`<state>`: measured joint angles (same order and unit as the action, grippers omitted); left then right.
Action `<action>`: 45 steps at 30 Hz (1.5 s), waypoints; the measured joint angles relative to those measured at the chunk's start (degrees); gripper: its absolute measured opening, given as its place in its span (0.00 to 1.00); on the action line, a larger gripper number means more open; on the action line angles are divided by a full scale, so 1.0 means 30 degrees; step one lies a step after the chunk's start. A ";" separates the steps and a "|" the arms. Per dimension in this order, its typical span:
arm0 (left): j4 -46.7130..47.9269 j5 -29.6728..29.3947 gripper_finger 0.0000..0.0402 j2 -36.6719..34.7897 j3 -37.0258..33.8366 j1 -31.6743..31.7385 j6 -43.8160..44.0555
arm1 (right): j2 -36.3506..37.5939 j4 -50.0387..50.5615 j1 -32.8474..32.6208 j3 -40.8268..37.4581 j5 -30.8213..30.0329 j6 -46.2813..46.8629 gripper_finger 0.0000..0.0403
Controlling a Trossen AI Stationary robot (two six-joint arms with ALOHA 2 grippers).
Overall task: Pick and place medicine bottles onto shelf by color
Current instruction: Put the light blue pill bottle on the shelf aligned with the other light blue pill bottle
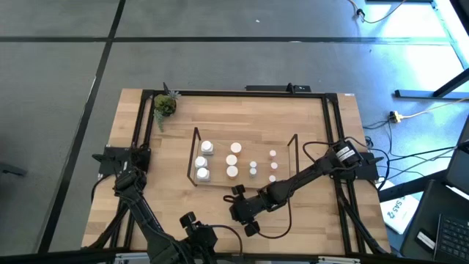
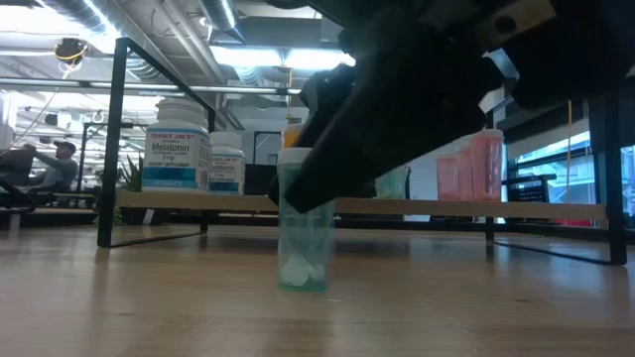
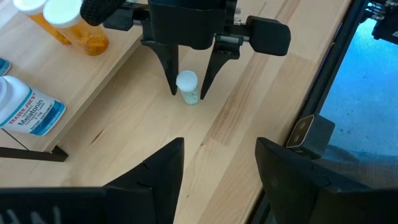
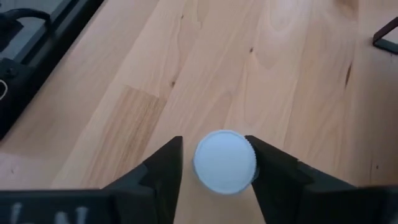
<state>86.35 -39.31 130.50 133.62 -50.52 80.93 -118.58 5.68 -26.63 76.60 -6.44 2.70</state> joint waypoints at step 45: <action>-0.0027 0.0503 0.48 0.0000 0.0000 0.0007 -0.0007 | 0.5641 0.7403 -0.0605 0.0007 -0.3359 0.1064 0.30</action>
<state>86.26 -37.80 130.50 133.62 -50.50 80.90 -101.66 27.89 -28.45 76.62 -16.51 5.89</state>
